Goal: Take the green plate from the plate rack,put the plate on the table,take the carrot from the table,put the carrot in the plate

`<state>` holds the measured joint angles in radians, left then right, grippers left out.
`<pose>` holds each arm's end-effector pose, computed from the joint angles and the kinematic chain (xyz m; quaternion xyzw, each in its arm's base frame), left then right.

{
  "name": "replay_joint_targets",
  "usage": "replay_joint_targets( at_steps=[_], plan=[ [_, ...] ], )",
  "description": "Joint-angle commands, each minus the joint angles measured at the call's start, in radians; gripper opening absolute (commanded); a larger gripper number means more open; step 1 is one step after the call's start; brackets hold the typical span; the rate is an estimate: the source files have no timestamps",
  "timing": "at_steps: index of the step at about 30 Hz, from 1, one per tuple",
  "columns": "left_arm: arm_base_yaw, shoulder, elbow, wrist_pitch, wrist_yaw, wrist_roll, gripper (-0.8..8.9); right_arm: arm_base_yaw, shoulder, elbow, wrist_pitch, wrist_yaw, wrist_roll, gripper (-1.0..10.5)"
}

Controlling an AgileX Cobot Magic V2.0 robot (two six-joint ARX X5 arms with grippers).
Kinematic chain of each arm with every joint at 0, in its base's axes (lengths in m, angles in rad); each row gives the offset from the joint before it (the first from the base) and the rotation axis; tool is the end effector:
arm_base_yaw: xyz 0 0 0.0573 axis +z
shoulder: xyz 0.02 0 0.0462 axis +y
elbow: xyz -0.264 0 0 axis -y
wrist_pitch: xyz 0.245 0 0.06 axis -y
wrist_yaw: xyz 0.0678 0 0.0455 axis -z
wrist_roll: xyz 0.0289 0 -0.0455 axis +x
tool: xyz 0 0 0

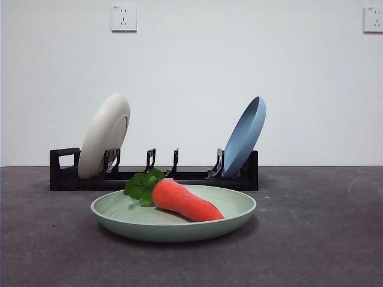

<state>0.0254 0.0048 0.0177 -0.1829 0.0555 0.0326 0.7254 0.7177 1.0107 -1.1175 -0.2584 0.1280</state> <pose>0.0955 0.0008 0.1516 0.0128 0.0846 -0.0164 0.9962 0.0724 0.0741 0.3350 -0.0409 0.4167 0.4069 0.8119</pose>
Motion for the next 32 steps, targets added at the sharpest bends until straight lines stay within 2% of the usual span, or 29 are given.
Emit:
replay_joint_targets(
  at_steps=[1, 5, 9, 10, 11, 13, 16, 18, 20, 23, 25, 28, 32],
  plan=[
    [0.003, -0.003, -0.014, 0.002, -0.001, -0.006, -0.03, 0.002, -0.001, -0.005, 0.004, 0.003, 0.006, 0.0],
    [0.003, -0.003, -0.014, 0.002, -0.001, -0.006, -0.03, 0.002, -0.001, -0.005, 0.004, 0.003, 0.006, 0.0],
    [0.003, -0.003, -0.014, 0.002, -0.001, -0.006, -0.03, -0.012, -0.003, -0.005, 0.02, 0.047, -0.002, 0.0],
    [0.003, -0.003, -0.014, 0.002, -0.001, -0.006, -0.03, -0.028, -0.016, -0.005, 0.015, 0.057, -0.008, 0.0],
    [0.003, -0.003, -0.014, 0.002, -0.001, -0.006, -0.03, -0.048, -0.03, -0.005, 0.019, 0.06, -0.045, 0.0],
    [0.003, -0.003, -0.014, 0.002, -0.001, -0.006, -0.03, -0.117, -0.056, -0.007, 0.065, 0.05, -0.097, 0.0],
    [0.003, -0.003, -0.014, 0.002, -0.001, -0.006, -0.03, -0.259, -0.116, -0.036, 0.227, 0.037, -0.099, 0.0],
    [0.003, -0.003, -0.014, 0.002, -0.001, -0.006, -0.03, -0.369, -0.164, -0.073, 0.309, -0.021, -0.099, 0.0],
    [0.003, -0.003, -0.014, 0.002, -0.001, -0.006, -0.03, -0.484, -0.221, -0.124, 0.357, -0.08, -0.121, 0.0],
    [0.003, -0.003, -0.014, 0.002, -0.001, -0.006, -0.03, -0.608, -0.316, -0.236, 0.445, -0.082, -0.166, 0.0],
    [0.003, -0.003, -0.014, 0.002, -0.001, -0.006, -0.03, -0.656, -0.387, -0.337, 0.545, -0.08, -0.166, 0.0],
    [0.003, -0.003, -0.014, 0.002, -0.001, -0.006, -0.03, -0.686, -0.496, -0.507, 0.698, -0.069, -0.138, 0.0],
    [0.003, -0.003, -0.014, 0.002, -0.001, -0.006, -0.03, -0.686, -0.597, -0.709, 0.855, -0.009, -0.084, 0.0]
  ],
)
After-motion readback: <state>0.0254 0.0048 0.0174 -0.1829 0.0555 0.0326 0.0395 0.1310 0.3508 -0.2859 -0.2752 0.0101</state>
